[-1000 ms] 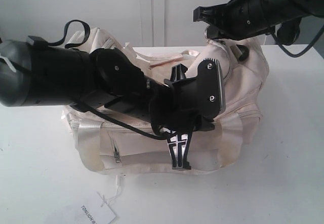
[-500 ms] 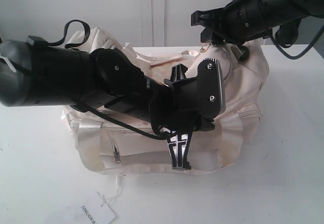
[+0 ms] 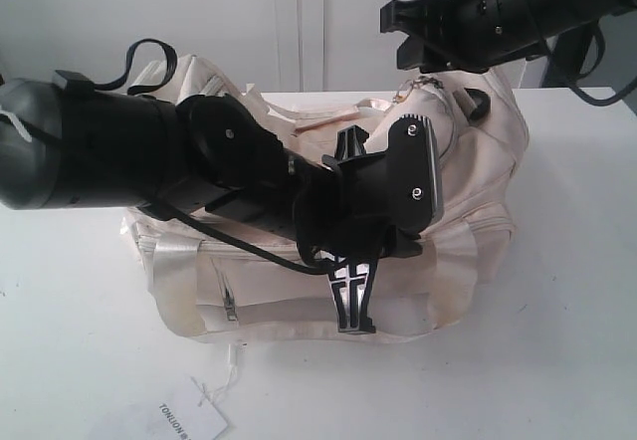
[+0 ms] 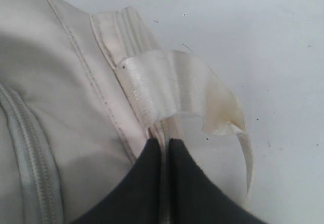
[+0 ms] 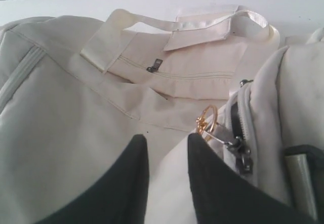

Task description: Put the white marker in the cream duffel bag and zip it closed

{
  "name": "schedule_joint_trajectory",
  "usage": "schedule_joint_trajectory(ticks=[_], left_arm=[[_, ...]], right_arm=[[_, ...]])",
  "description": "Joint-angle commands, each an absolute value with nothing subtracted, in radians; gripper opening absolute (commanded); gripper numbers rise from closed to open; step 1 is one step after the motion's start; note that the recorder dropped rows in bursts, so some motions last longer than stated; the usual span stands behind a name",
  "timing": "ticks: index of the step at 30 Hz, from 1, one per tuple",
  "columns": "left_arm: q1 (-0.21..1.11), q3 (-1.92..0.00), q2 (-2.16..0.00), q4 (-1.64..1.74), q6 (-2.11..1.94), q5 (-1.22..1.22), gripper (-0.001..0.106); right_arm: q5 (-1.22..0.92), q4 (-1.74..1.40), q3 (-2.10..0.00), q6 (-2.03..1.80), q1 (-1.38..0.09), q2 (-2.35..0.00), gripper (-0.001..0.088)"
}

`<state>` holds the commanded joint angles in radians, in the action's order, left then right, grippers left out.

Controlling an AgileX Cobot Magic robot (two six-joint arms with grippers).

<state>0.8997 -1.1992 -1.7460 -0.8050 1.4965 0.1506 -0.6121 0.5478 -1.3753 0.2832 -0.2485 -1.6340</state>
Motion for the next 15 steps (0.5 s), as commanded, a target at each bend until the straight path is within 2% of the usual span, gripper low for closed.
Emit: schedule_joint_trajectory(ticks=[4, 15], left_arm=[[0.9, -1.199, -1.746, -0.805, 1.494, 0.151, 0.0], [0.9, -1.199, -1.746, -0.805, 1.494, 0.151, 0.0]], right_arm=[[-0.691, 0.546, -1.375, 0.321, -0.248, -1.623, 0.0001], [-0.711, 0.544, -1.375, 0.321, -0.248, -1.622, 0.0]])
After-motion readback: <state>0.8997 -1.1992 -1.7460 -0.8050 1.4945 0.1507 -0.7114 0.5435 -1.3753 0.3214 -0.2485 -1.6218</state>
